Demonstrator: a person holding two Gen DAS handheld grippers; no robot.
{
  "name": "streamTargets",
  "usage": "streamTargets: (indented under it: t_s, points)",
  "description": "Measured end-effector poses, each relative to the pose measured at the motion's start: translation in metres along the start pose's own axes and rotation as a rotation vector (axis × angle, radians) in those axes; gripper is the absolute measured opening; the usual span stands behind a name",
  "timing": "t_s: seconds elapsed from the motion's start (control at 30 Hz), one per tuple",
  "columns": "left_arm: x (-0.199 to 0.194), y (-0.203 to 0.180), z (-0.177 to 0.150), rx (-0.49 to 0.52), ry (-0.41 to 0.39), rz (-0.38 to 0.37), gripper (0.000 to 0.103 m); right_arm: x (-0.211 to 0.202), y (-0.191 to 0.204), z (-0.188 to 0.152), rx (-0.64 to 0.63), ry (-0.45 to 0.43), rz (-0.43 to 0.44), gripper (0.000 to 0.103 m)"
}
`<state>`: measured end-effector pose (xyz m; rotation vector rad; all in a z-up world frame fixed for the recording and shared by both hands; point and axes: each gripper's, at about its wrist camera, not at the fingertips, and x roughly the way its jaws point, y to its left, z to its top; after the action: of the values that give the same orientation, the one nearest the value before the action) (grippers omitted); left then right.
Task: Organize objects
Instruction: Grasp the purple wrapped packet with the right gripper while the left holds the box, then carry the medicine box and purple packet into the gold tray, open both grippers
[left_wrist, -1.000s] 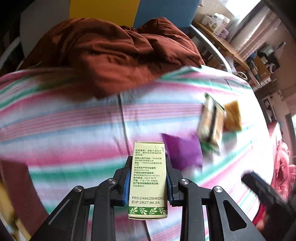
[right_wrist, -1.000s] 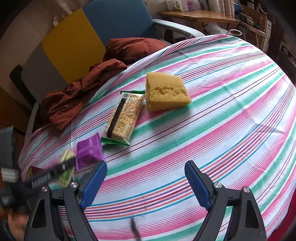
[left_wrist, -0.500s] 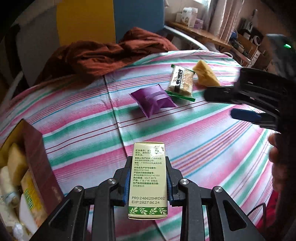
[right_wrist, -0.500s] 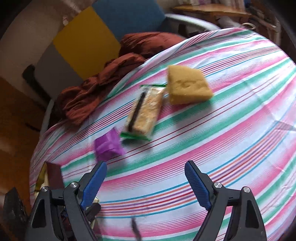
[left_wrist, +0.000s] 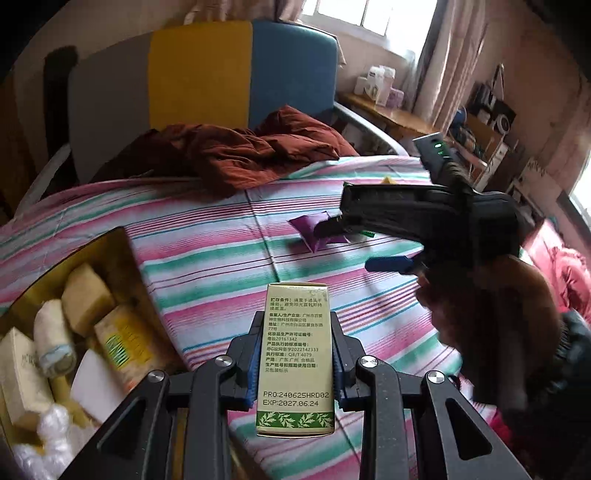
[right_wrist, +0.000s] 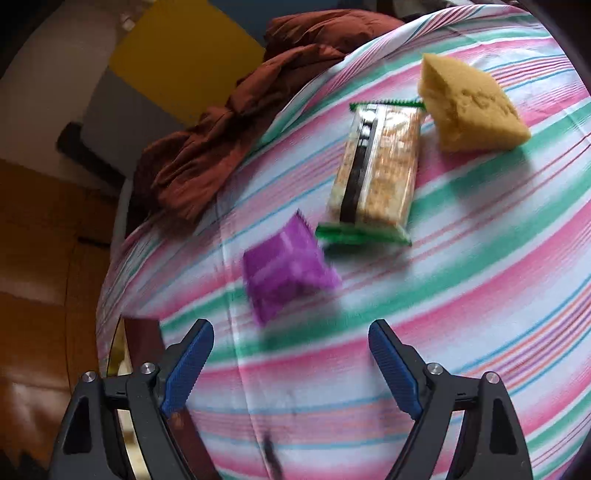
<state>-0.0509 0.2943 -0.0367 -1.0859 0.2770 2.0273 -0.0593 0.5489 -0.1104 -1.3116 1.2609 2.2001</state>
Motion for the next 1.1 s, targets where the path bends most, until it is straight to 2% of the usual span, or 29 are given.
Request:
streamTargets:
  t_s: [0.2, 0.33, 0.43, 0.5, 0.6, 0.67, 0.83, 1.0, 1.1]
  points:
    - [-0.019, 0.025, -0.016, -0.056, -0.016, 0.017, 0.030, 0.017, 0.012, 0.019, 0.024, -0.028, -0.070, 0.088]
    - [-0.029, 0.041, -0.023, -0.093, -0.024, 0.024, 0.030, 0.029, 0.034, 0.023, -0.044, -0.031, -0.119, 0.079]
    - [-0.034, 0.048, -0.027, -0.110, -0.028, 0.026, 0.030, 0.038, 0.052, 0.020, -0.157, -0.024, -0.146, 0.074]
    - [-0.036, 0.052, -0.030, -0.122, -0.029, 0.027, 0.030, 0.045, 0.067, 0.012, -0.280, -0.008, -0.192, 0.071]
    - [-0.037, 0.056, -0.033, -0.136, -0.024, 0.024, 0.030, 0.049, 0.077, 0.001, -0.398, 0.002, -0.241, 0.069]
    - [-0.037, 0.058, -0.035, -0.143, -0.021, 0.024, 0.030, 0.049, 0.079, -0.004, -0.443, -0.010, -0.283, 0.061]
    - [-0.042, 0.061, -0.039, -0.153, -0.028, 0.025, 0.030, 0.035, 0.073, -0.014, -0.461, -0.024, -0.271, 0.050]
    - [-0.048, 0.066, -0.044, -0.167, -0.038, 0.035, 0.030, 0.013, 0.061, -0.039, -0.506, -0.020, -0.269, 0.047]
    - [-0.049, 0.070, -0.046, -0.174, -0.039, 0.047, 0.030, -0.006, 0.051, -0.053, -0.512, -0.026, -0.239, 0.047]
